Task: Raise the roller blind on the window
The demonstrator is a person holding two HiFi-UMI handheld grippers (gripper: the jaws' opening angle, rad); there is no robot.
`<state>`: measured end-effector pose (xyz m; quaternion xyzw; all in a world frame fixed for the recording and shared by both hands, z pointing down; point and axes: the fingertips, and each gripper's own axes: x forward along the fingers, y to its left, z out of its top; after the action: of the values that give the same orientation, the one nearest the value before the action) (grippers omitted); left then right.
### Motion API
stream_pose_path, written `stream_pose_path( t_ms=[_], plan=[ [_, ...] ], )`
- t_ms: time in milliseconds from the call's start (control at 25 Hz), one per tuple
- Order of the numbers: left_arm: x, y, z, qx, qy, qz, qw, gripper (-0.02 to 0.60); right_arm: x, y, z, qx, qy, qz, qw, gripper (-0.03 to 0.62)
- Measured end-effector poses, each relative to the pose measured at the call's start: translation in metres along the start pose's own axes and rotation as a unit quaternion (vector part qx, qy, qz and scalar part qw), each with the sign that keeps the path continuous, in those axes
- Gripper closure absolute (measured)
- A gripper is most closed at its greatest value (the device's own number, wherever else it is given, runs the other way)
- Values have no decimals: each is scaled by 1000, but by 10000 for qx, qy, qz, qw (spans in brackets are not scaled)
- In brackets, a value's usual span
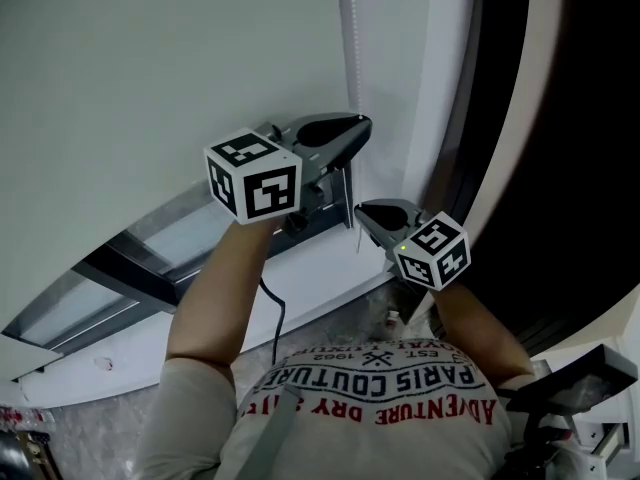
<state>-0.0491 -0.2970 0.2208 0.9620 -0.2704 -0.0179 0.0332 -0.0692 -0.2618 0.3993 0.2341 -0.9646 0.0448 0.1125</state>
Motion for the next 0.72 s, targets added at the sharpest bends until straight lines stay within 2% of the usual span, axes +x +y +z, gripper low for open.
stream_pose_path(
  t_ms=[280, 440, 560, 720],
  plan=[
    [5, -3, -12, -24, -5, -73, 10000, 574, -5, -1, -12, -43, 110, -43, 9999, 589],
    [11, 0, -51, 85, 452, 73, 9989, 575, 1, 0, -49, 125, 526, -58, 9985, 589],
    [12, 4, -90, -42, 744, 151, 9971, 575, 5, 4, -85, 305, 864, -36, 9958, 589],
    [10, 6, -122, -239, 792, 253, 9963, 575, 7, 6, -116, 511, 1152, -19, 9920, 589]
  ],
)
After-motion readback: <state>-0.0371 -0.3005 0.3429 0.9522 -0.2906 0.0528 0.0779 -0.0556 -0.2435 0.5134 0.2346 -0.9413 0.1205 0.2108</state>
